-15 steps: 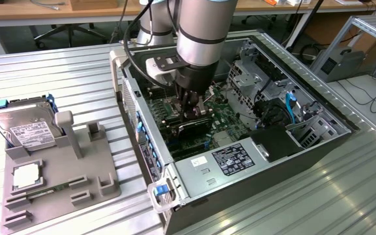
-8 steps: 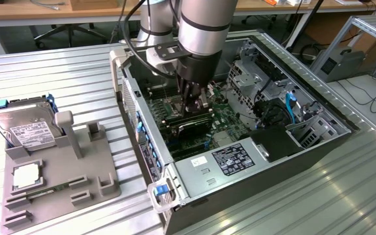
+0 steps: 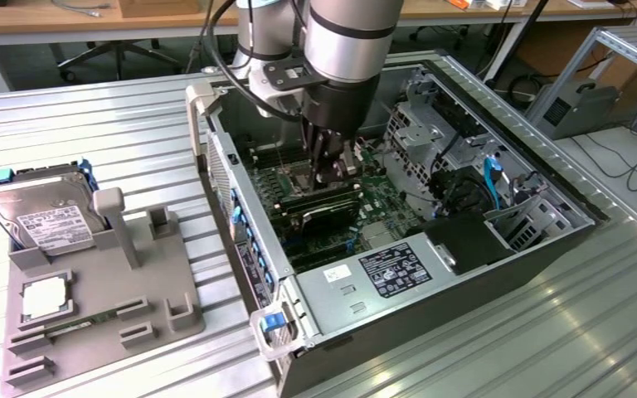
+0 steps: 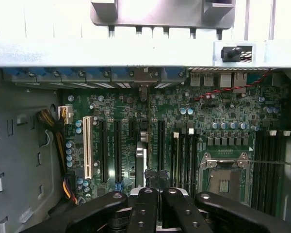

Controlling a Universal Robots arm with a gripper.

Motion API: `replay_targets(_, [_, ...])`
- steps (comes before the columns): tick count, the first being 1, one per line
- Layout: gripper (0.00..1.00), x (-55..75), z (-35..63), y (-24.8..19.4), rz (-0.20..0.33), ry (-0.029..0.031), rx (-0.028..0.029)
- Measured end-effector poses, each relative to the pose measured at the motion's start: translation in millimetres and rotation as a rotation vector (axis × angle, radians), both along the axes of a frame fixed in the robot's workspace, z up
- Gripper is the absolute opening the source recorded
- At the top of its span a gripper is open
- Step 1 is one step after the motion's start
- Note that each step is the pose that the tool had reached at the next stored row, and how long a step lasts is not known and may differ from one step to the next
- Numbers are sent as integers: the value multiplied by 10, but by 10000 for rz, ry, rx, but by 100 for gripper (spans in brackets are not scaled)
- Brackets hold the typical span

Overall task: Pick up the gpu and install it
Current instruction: 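Press down on the gpu until it lock into place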

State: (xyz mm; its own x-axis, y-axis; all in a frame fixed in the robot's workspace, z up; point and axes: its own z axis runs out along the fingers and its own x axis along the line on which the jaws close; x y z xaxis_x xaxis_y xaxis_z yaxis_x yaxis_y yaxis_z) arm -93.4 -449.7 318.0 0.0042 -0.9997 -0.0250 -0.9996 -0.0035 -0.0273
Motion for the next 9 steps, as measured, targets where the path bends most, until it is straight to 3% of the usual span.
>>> replay_targets(6, [11,2,126,1,0,0,-6])
replay_targets(9, [11,2,135,2,1,-1,-5])
